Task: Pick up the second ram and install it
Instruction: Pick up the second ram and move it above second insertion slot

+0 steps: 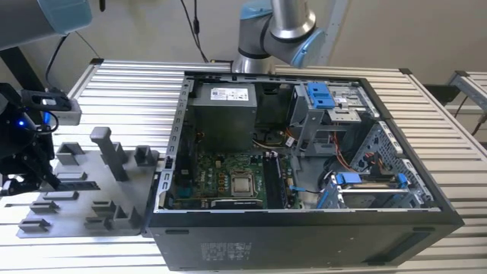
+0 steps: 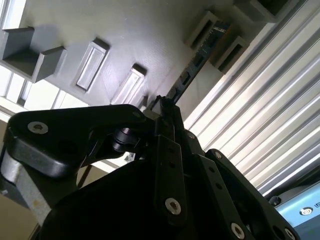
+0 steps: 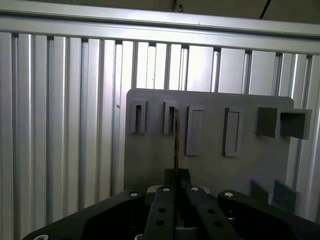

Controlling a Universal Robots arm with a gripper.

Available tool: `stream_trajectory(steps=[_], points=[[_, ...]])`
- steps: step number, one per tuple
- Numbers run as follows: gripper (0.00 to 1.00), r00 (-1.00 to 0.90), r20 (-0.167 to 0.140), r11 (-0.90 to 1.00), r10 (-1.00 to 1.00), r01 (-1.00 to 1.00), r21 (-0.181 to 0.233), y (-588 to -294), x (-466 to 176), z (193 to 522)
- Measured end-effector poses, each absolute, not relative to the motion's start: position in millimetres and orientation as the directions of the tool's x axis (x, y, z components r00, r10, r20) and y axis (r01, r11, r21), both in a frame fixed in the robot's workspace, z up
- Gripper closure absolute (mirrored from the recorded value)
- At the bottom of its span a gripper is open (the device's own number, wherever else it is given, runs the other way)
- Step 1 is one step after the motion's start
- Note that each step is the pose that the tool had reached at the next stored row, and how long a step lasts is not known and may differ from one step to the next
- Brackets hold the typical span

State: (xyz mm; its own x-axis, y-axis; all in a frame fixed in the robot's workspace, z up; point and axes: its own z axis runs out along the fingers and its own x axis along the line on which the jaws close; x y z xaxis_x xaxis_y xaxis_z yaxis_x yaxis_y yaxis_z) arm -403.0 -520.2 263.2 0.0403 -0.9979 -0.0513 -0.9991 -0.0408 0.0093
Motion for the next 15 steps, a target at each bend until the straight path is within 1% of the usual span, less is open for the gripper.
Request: stream_trajectory(steps=[15], points=[[0.86,0.040,-0.050,-0.041,-0.998,-0.999,0.009,-520.3,-402.9,272.2]])
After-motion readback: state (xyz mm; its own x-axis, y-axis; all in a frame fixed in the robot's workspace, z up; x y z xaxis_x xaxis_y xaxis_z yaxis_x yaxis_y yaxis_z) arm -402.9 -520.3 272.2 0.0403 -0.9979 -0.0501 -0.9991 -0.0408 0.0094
